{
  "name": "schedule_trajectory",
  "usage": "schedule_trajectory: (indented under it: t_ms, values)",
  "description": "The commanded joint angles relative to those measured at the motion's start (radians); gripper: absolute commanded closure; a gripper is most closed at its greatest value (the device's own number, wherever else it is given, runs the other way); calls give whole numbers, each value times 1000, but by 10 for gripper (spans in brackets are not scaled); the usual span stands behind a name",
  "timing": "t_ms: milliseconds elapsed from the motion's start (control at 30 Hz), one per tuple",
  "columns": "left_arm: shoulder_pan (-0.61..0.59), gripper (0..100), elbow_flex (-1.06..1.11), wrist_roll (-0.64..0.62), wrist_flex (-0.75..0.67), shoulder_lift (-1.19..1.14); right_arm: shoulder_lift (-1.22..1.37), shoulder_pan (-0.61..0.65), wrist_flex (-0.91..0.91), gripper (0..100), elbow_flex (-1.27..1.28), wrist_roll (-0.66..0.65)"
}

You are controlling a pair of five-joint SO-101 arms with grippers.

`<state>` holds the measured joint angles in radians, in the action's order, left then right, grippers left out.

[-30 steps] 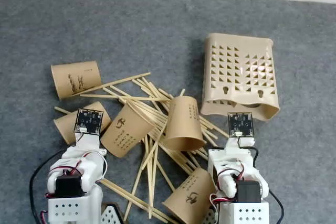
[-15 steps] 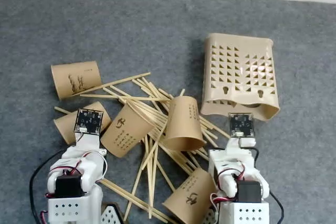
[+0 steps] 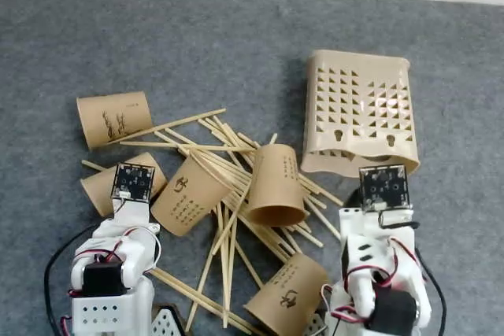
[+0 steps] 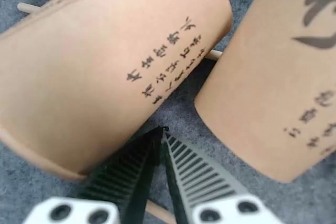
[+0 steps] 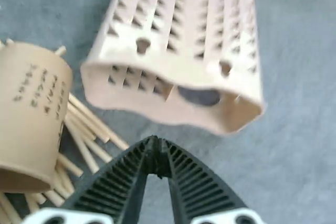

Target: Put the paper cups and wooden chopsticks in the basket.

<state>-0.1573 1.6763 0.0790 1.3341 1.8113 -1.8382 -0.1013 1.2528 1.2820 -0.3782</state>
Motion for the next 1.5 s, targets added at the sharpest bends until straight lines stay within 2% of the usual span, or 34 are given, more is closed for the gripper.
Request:
schedule_trajectory:
  t_ms: [0,167,433,633,733,867,1133,1333,1467]
  values:
    - [-10,986,19,-5,8,5,2,-24,5,989,-104,-43]
    - [-10,986,19,-5,8,5,44,-96,13,981,-240,-46]
    - [-10,986,19,-5,8,5,423,-153,128,954,-495,-40]
    - [-10,986,19,-5,8,5,584,-197,114,765,-496,-41]
    - [-10,986,19,-5,8,5,608,-242,35,746,-435,-46]
    - [-10,986,19,-5,8,5,625,-275,-128,746,-272,-132]
    - [-10,986,19,-5,8,5,717,-280,-575,746,45,-149]
    - [-10,986,19,-5,8,5,940,-294,-823,746,82,-140]
    - [-10,986,19,-5,8,5,1098,-294,-983,746,58,-43]
